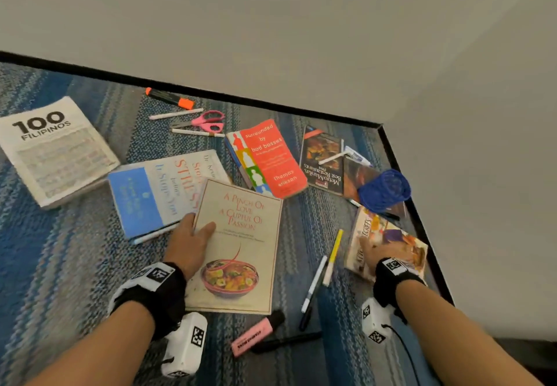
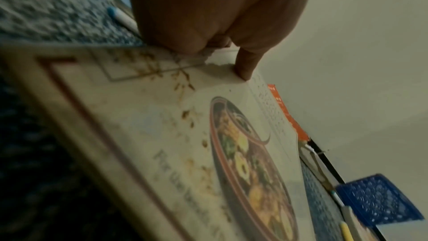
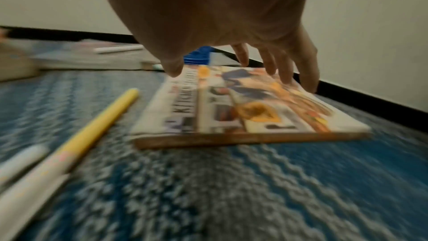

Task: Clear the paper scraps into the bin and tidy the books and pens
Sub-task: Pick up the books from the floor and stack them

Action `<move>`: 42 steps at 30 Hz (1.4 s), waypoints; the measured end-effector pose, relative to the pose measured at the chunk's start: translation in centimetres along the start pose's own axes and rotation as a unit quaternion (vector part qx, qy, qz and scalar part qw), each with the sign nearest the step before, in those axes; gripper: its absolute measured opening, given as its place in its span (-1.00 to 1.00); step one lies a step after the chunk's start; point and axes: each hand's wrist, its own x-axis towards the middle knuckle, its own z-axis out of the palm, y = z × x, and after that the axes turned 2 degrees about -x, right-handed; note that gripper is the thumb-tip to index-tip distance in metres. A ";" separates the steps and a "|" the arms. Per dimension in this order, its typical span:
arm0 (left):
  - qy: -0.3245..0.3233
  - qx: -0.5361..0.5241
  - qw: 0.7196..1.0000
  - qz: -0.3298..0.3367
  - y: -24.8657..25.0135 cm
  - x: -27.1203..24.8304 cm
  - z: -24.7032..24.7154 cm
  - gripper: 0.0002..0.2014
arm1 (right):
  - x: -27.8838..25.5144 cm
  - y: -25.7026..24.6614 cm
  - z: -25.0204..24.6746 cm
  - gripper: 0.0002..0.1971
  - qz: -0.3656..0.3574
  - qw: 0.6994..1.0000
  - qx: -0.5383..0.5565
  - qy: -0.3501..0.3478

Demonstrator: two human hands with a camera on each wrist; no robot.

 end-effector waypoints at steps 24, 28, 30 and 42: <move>-0.016 0.298 0.954 -0.014 0.6 1.8 2.2 -0.62 | -3.7 8.5 -9.9 -0.80 0.036 0.786 0.602 -0.137; -0.056 0.300 0.952 -0.012 1.9 0.5 2.6 -0.69 | -10.9 5.8 -12.2 -0.87 -0.073 0.764 0.639 -0.041; -0.064 0.265 0.962 0.007 2.6 -0.5 2.9 -0.72 | -14.2 4.1 -11.7 -0.89 -0.098 0.731 0.675 -0.030; 0.080 -0.138 0.986 0.043 7.3 -3.3 -0.5 -0.49 | -26.1 -8.0 -2.9 -0.69 -0.139 0.628 0.687 -0.337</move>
